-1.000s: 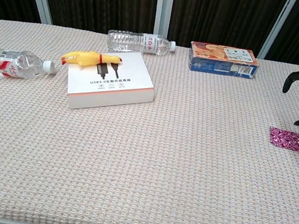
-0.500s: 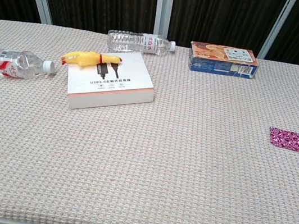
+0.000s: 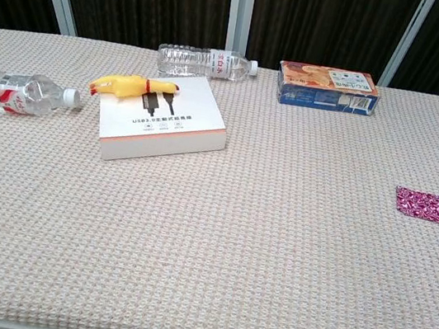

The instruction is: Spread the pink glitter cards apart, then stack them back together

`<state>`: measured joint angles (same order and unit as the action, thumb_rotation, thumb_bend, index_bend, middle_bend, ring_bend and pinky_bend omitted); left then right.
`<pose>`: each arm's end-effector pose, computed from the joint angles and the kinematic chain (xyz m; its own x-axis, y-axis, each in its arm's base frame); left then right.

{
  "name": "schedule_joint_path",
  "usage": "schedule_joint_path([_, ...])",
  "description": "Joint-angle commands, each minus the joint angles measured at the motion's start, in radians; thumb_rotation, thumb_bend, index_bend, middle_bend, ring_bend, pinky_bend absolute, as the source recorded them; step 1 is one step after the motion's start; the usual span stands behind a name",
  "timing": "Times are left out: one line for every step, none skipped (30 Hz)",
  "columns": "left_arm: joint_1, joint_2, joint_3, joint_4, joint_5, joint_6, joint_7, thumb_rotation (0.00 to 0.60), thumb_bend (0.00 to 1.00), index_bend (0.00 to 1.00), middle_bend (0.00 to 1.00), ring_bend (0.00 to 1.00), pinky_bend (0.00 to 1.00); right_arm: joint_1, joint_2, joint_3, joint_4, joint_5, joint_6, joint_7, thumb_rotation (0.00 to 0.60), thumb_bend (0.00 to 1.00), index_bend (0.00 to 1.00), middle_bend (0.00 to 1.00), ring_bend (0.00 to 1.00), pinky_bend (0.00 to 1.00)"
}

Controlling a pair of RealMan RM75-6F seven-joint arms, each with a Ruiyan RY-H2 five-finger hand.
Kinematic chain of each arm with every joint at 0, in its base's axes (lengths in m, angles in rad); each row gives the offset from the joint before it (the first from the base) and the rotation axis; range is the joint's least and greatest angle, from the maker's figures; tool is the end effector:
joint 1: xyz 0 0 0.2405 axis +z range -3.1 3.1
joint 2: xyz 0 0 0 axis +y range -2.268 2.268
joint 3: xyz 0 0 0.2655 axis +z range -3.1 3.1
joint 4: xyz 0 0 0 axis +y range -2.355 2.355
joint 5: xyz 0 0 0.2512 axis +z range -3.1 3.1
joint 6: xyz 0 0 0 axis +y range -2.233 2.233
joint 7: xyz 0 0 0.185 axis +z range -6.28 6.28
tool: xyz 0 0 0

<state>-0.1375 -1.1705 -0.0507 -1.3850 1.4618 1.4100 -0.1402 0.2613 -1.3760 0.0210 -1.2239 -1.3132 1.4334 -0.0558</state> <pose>-0.3820 0.2498 0.1298 0.4216 0.0346 0.9061 0.9065 0.0079 -0.4220 -0.3802 -0.2904 0.0827 0.5418 0.0134 0.8404 -0.8401 0.0392 0.5410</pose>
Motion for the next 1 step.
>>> schedule_joint_path([0.000,-0.002,0.000,0.000,0.002,0.002,-0.001,0.600,0.00,0.21,0.14,0.09,0.23,-0.008,0.004,0.008,-0.002,-0.007,-0.006,0.011,0.270,0.00,0.18,0.17,0.09,0.45])
